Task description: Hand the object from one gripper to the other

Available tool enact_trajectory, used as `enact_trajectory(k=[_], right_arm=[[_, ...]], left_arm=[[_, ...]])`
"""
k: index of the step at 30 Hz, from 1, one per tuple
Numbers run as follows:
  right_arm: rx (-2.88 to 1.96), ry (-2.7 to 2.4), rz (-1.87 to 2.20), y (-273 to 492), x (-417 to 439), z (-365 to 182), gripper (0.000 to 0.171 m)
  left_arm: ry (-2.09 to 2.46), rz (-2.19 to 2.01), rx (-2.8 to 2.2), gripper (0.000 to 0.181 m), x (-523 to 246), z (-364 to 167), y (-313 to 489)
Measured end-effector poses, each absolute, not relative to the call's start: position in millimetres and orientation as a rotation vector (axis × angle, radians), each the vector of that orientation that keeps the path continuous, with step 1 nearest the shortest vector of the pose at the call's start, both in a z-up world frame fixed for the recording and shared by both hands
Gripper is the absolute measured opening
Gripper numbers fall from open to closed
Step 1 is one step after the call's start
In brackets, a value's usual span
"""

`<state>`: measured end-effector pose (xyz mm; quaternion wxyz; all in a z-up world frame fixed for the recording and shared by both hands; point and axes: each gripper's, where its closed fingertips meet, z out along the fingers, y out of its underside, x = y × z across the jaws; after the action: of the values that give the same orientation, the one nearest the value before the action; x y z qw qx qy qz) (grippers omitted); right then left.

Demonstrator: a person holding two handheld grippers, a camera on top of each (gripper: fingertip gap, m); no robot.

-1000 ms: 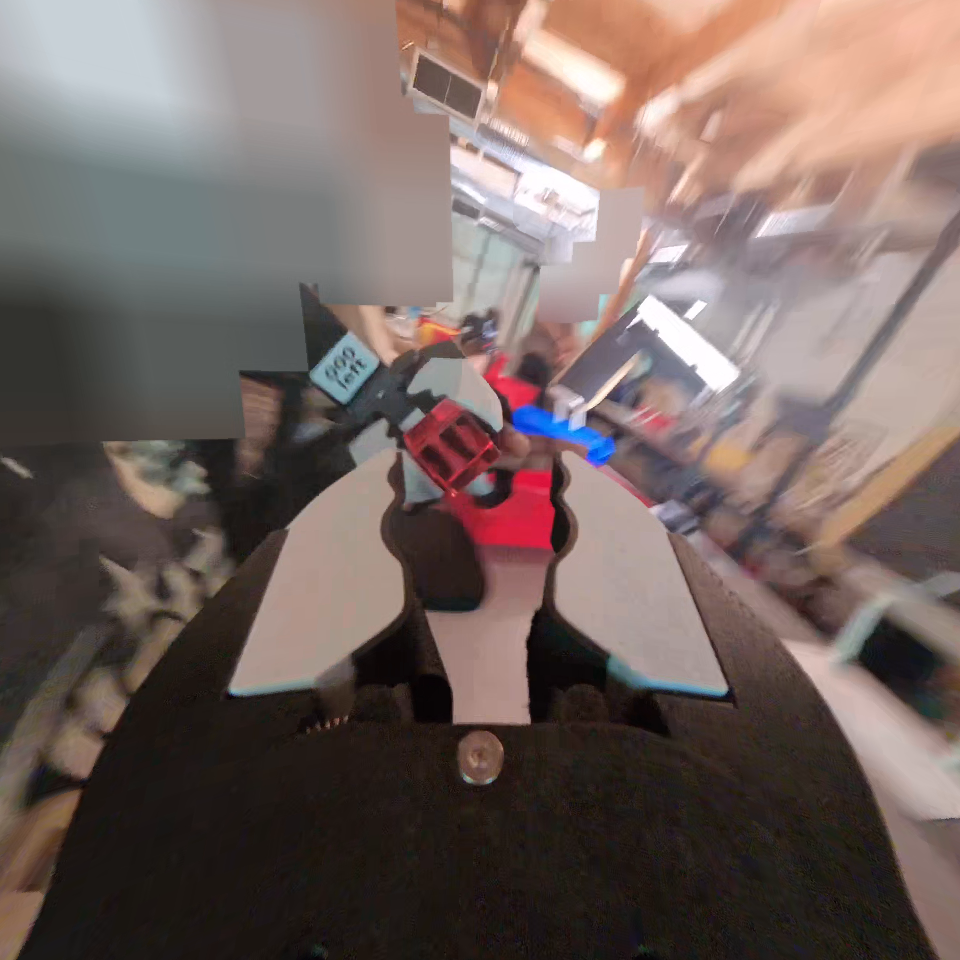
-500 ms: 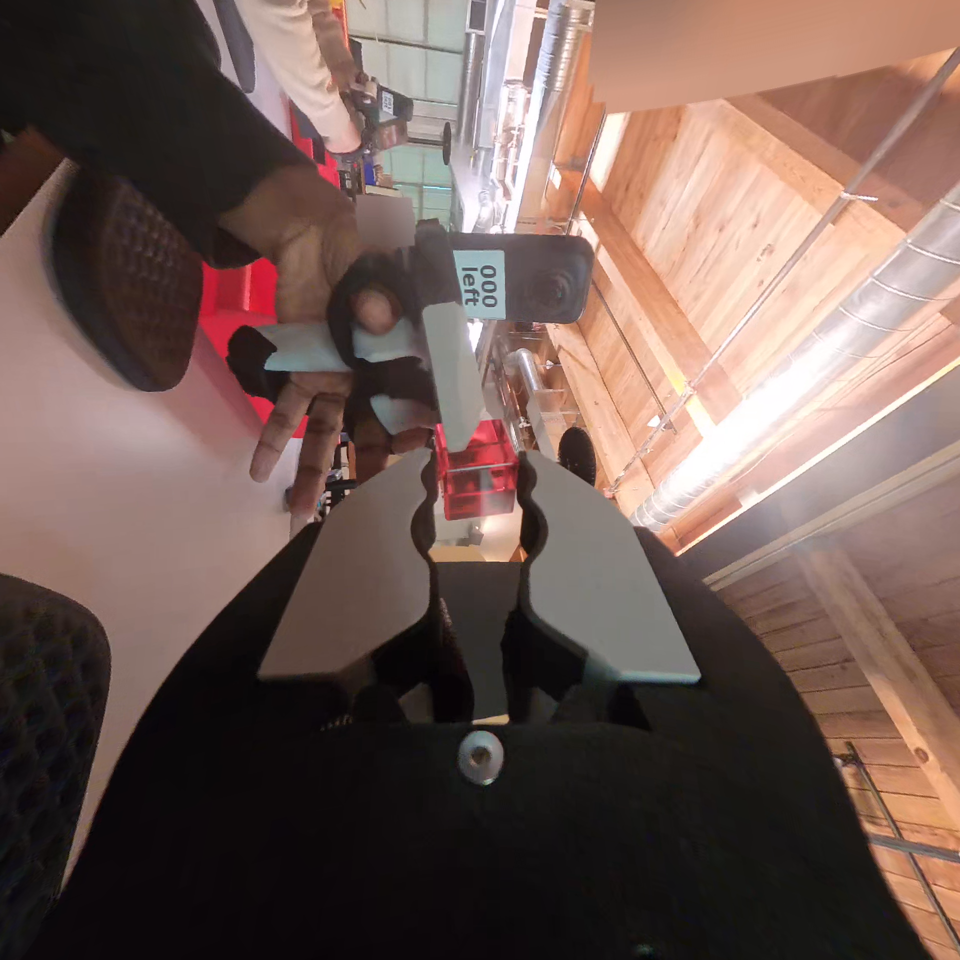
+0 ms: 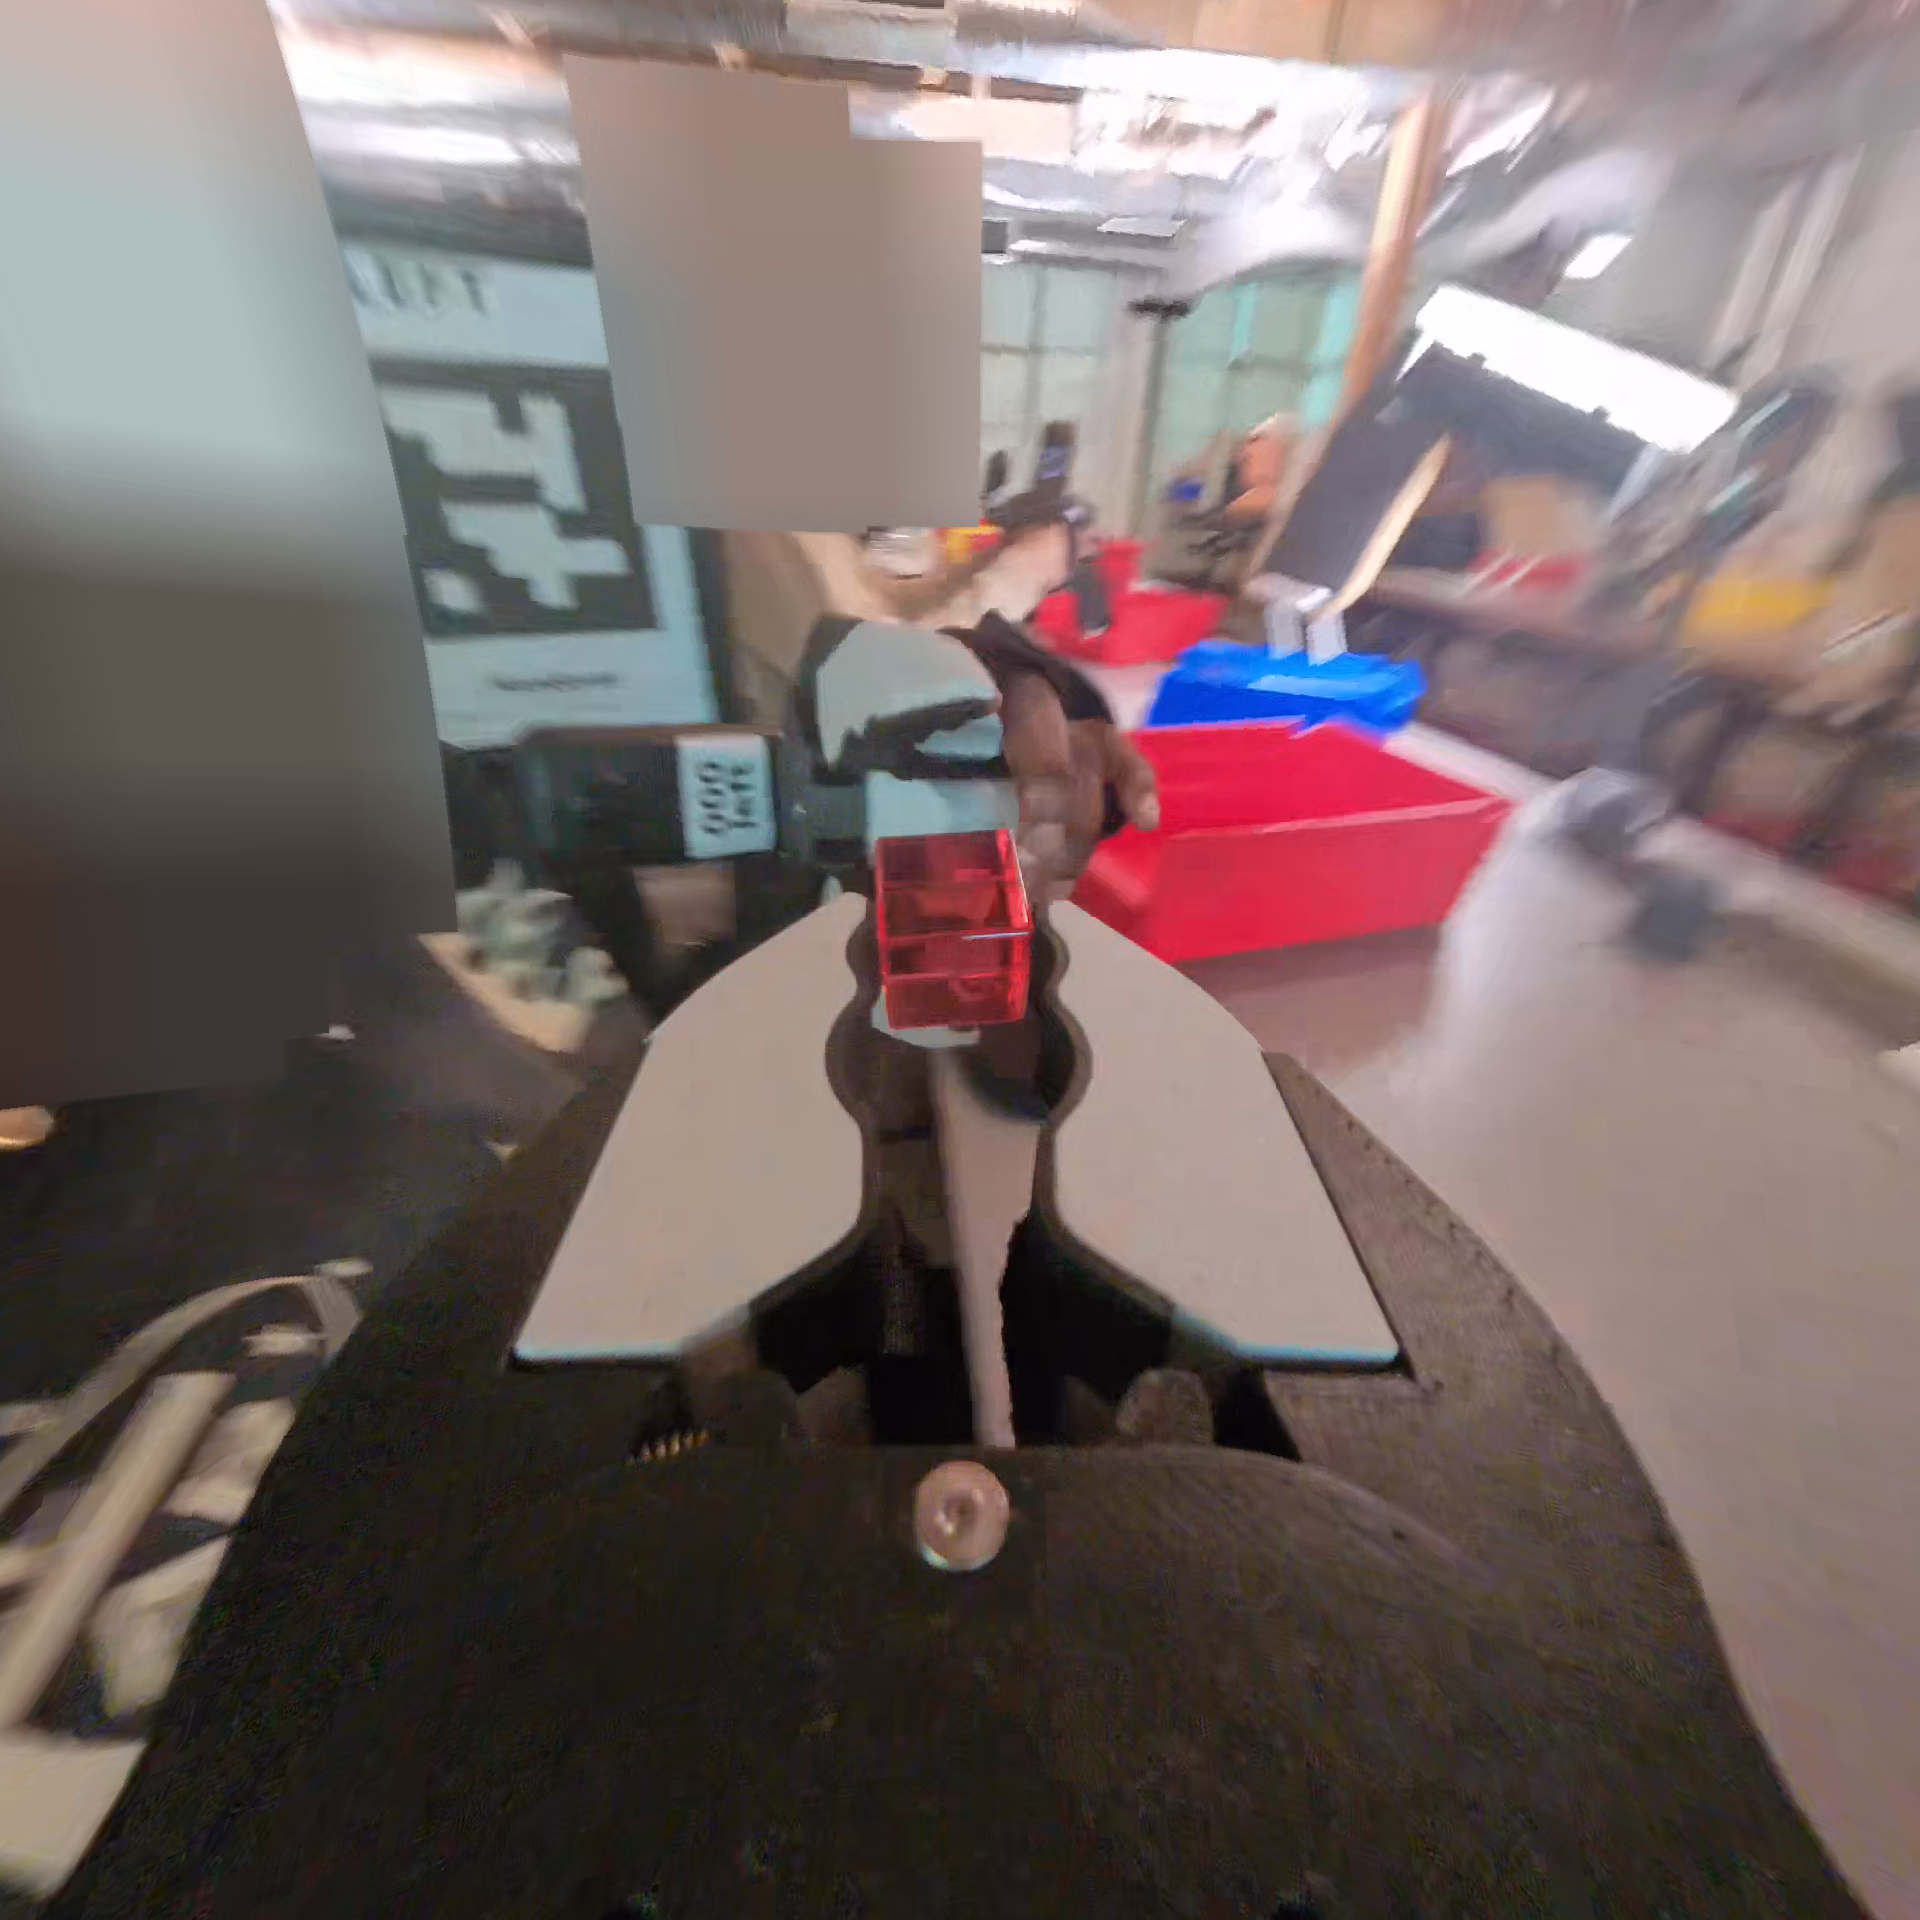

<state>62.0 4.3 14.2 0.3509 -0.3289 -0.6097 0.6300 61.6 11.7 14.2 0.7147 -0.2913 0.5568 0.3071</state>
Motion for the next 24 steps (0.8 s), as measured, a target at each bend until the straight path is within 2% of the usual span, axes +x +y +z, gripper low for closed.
enact_trajectory(k=[3, 10, 15, 17, 19, 24], right_arm=[[-0.975, -1.71, 1.802, -1, 66, -1, 0.027], [-1.024, -1.844, 1.756, -7, 66, -20, 0.027], [-0.981, -1.813, 1.724, -5, 65, -17, 0.028], [-0.841, -1.702, 1.698, -2, 64, -2, 0.041], [-0.632, -1.539, 1.562, 5, 64, 15, 0.051], [-0.23, -1.422, 0.974, 12, 71, 24, 0.054]], left_arm=[[1.29, 0.651, -0.645, 0.05, 69, 4, 12], [1.406, 0.615, -0.682, 0.031, 78, -18, 14], [1.362, 0.516, -0.78, 0.028, 77, -16, 15], [1.254, 0.374, -0.853, 0.027, 74, -3, 15], [1.125, 0.185, -0.924, 0.027, 68, 12, 15], [0.89, -0.433, -1.16, 0.027, 63, 25, 12]])
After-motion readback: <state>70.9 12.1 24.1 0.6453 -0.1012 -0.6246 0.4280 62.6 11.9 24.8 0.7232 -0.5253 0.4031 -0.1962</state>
